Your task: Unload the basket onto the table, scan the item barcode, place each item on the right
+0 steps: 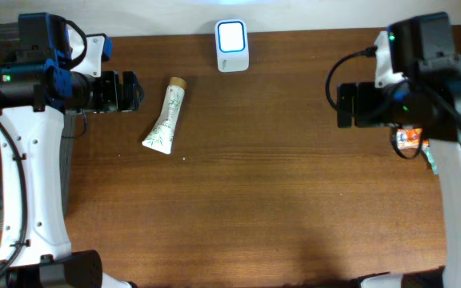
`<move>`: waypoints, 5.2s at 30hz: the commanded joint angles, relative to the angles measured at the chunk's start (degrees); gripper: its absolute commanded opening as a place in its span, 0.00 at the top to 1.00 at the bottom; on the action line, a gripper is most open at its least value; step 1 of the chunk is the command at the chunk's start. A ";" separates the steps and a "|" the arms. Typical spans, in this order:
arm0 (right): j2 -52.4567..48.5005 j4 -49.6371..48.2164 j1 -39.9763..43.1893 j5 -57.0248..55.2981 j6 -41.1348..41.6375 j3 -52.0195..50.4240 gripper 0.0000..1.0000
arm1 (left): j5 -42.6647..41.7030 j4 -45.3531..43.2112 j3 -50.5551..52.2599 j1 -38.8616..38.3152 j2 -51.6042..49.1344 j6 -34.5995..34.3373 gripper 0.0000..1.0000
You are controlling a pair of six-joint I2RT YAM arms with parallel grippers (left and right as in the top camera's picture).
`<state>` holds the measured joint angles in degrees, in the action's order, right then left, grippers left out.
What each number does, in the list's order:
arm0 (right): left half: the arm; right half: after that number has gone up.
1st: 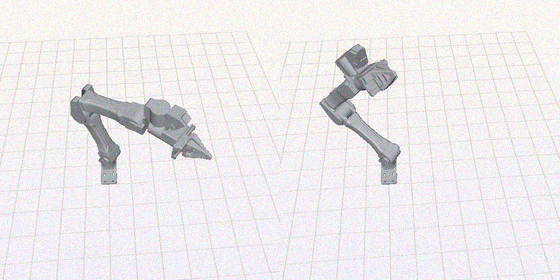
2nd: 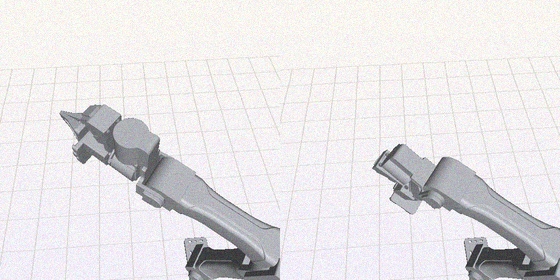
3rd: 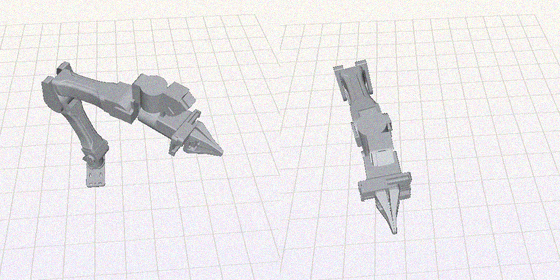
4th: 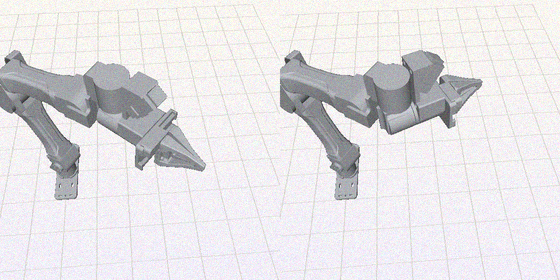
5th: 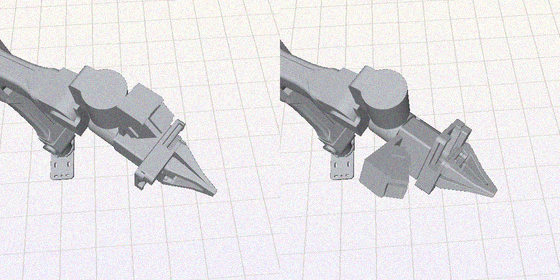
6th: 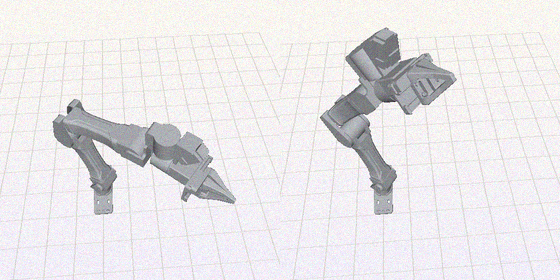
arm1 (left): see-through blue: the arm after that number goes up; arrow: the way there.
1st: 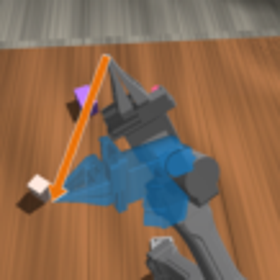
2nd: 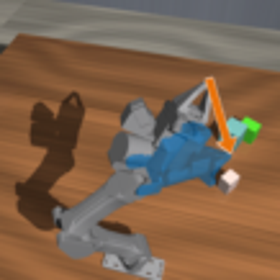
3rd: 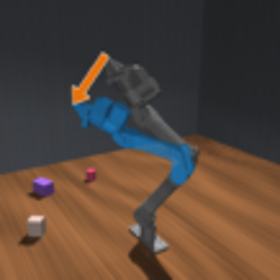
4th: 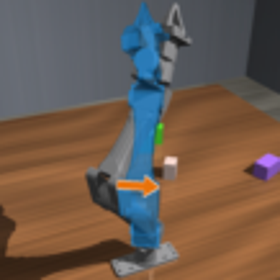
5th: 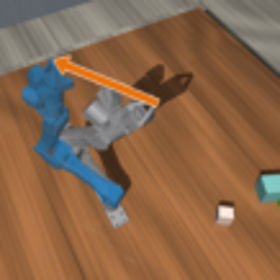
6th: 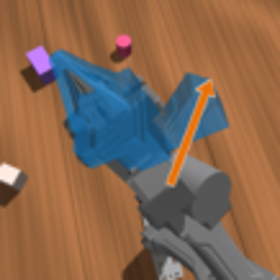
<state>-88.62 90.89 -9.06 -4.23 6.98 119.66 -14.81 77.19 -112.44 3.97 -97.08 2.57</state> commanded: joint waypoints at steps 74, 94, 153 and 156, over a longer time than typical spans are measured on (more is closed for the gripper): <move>-18.03 -9.25 22.21 0.76 14.95 -2.36 0.01 | 22.12 -20.59 -0.15 -15.91 -22.62 2.21 0.37; -18.03 -9.25 22.21 0.79 14.95 -2.36 0.01 | -7.17 -17.49 -0.11 -16.09 -38.27 1.60 1.00; -18.03 -9.25 22.21 0.76 14.95 -2.36 0.01 | -25.11 -19.82 1.01 -25.51 -42.75 -8.98 0.01; -18.03 -9.25 22.21 0.76 14.95 -2.36 0.01 | -20.55 -25.29 2.19 -28.83 -42.86 -18.21 0.01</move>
<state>-106.56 81.67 12.99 -3.57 21.26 117.12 -41.32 54.50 -111.44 -21.85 -138.21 -6.35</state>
